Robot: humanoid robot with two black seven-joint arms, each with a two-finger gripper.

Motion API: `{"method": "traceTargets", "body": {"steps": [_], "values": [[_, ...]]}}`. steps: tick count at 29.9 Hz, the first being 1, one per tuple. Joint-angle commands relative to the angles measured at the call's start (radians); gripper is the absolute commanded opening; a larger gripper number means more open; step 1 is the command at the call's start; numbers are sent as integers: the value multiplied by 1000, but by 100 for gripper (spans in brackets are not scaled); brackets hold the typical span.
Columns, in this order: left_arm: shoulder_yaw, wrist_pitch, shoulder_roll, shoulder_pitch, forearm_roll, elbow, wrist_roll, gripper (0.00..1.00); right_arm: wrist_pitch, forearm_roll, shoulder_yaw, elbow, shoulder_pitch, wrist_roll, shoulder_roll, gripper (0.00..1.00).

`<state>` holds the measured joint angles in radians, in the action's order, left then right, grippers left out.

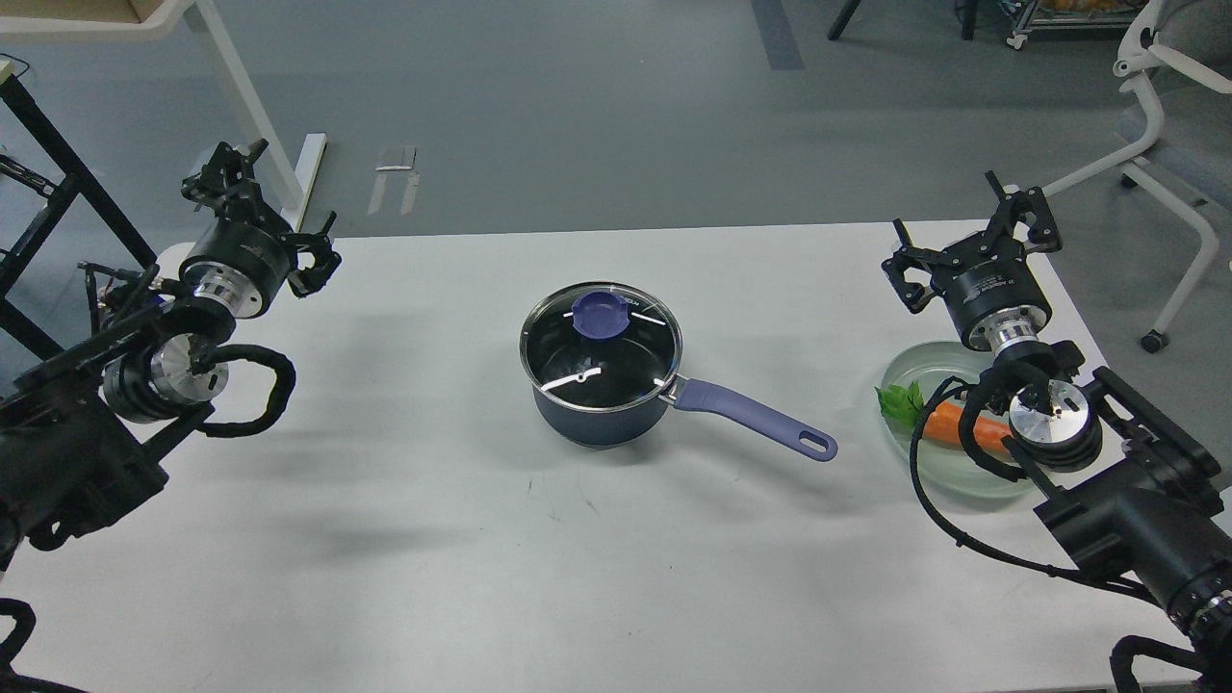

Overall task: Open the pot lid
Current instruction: 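Raise both arms and swing the right gripper toward the saucepan handle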

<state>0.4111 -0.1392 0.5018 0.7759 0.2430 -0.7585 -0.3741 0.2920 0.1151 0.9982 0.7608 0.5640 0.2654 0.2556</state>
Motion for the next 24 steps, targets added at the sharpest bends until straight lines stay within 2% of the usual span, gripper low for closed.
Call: {"method": "traceTargets", "body": {"steps": [1, 5, 11, 18, 24], "values": [[0, 3, -5, -3, 1, -1, -12, 100, -2, 0, 3, 0, 2, 6, 4, 100], [-1, 9, 1, -4, 1, -1, -5, 100, -8, -2, 3, 24, 4, 12, 16, 100], [3, 27, 14, -1, 10, -1, -11, 100, -17, -11, -52, 106, 16, 11, 97, 100], [-3, 26, 23, 9, -1, -1, -3, 100, -33, -26, -286, 153, 118, 11, 264, 100], [-12, 18, 63, 34, -24, -37, 9, 99, -33, -173, -483, 259, 220, 12, 407, 100]]}}
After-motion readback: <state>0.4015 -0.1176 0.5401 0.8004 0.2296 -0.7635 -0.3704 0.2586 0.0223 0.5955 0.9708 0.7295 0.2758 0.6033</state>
